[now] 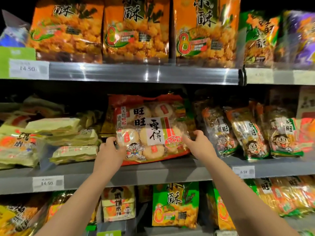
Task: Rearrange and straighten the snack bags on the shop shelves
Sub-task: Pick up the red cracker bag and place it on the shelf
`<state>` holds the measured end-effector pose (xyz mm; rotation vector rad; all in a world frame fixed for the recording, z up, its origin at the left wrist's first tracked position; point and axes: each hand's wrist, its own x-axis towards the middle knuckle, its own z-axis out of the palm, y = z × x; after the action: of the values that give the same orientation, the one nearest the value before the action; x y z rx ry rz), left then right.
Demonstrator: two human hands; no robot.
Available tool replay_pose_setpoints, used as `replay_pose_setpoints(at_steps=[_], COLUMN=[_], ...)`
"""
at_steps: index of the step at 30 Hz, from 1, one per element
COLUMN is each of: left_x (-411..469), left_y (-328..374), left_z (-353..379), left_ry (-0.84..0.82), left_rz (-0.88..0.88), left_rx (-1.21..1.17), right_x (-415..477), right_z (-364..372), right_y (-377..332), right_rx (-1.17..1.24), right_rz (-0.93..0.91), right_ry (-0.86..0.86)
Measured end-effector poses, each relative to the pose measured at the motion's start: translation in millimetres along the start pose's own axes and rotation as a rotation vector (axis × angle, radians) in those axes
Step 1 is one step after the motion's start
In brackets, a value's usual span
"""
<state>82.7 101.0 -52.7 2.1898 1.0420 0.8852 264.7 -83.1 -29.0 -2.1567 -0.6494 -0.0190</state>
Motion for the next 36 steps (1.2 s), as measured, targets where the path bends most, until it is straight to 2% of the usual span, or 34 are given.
replay_pose_setpoints(at_steps=[4, 6, 10, 14, 17, 21, 26, 31, 36], left_x=[4, 4, 3, 4, 6, 8, -13, -64, -113], left_y=[-16, -18, -15, -18, -16, -19, -8, 15, 18], left_z=[6, 10, 9, 11, 12, 10, 6, 13, 49], left_ry=[-0.060, -0.064, -0.053, -0.062, -0.067, -0.098, -0.098, -0.118, -0.197], left_rz=[-0.052, -0.051, -0.040, -0.022, -0.036, -0.041, 0.009, 0.125, 0.105], left_rx=[0.082, 0.134, 0.284, 0.324, 0.302, 0.160, -0.025, -0.206, -0.234], right_x=[30, 34, 34, 30, 17, -5, -45, -110, -171], right_z=[7, 9, 9, 10, 7, -8, -44, -85, -104], right_y=[-8, -17, -25, -19, -16, -16, 3, 55, 120], right_rx=[0.141, 0.195, 0.215, 0.285, 0.449, 0.577, 0.636, 0.646, 0.624], right_rz=[0.208, 0.269, 0.283, 0.228, 0.160, 0.076, 0.068, 0.083, 0.114], right_ry=[-0.212, -0.265, -0.329, -0.277, -0.215, -0.108, -0.008, 0.029, 0.031])
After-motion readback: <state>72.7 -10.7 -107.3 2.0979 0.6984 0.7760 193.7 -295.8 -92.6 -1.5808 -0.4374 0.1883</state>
